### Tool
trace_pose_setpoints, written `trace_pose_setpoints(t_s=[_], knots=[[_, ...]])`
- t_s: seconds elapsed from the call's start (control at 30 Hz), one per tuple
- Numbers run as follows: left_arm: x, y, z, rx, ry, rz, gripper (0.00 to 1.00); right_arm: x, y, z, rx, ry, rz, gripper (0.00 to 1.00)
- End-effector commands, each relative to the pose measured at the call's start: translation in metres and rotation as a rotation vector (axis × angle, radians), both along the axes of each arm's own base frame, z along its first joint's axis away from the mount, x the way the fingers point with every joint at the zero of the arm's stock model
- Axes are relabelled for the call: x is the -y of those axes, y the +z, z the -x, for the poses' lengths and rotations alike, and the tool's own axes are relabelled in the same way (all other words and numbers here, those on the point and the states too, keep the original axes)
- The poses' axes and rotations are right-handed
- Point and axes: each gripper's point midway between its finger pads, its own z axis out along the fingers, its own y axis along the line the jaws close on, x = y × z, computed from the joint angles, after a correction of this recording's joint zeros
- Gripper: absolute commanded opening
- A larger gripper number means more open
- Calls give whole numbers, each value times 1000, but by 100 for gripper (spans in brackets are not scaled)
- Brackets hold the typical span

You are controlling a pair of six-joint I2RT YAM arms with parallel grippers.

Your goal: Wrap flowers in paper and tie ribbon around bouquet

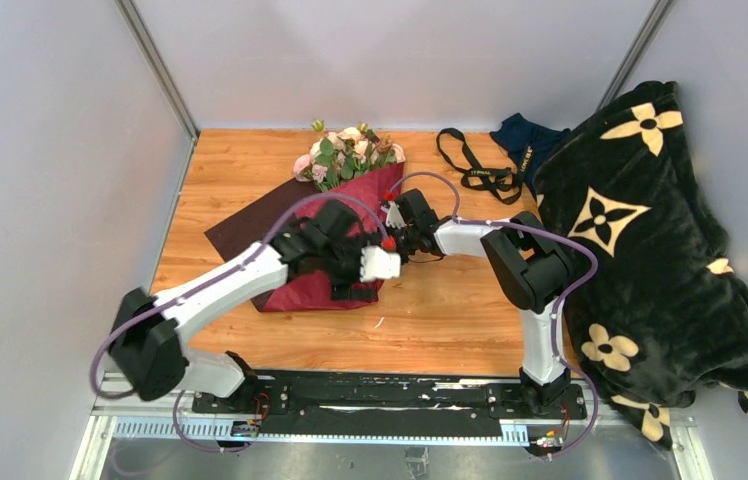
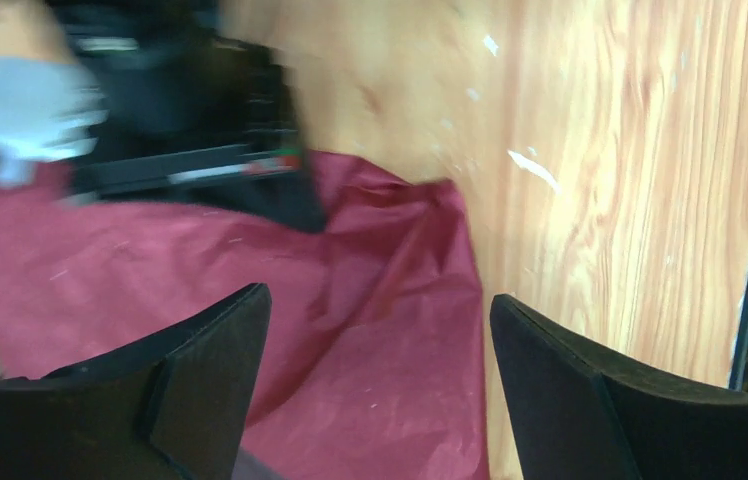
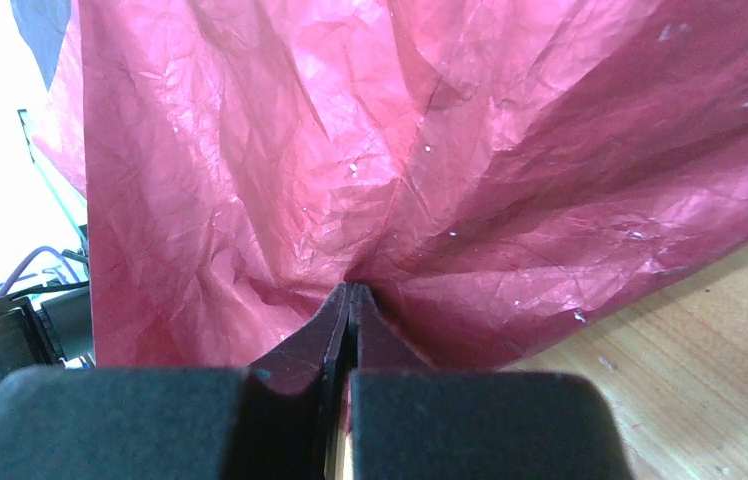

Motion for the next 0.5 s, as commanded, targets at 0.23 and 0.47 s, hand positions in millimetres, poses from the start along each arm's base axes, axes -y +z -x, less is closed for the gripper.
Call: trace_pose_setpoints(t_s=[0.23,0.47], knots=[[17,-73,-25,293,-280,-225,75,0,-6,5,-70,-11,-16,0],[-6,-116,-13,216,-305,-345,55,-1,14,-5,-40,-19,-44,0]])
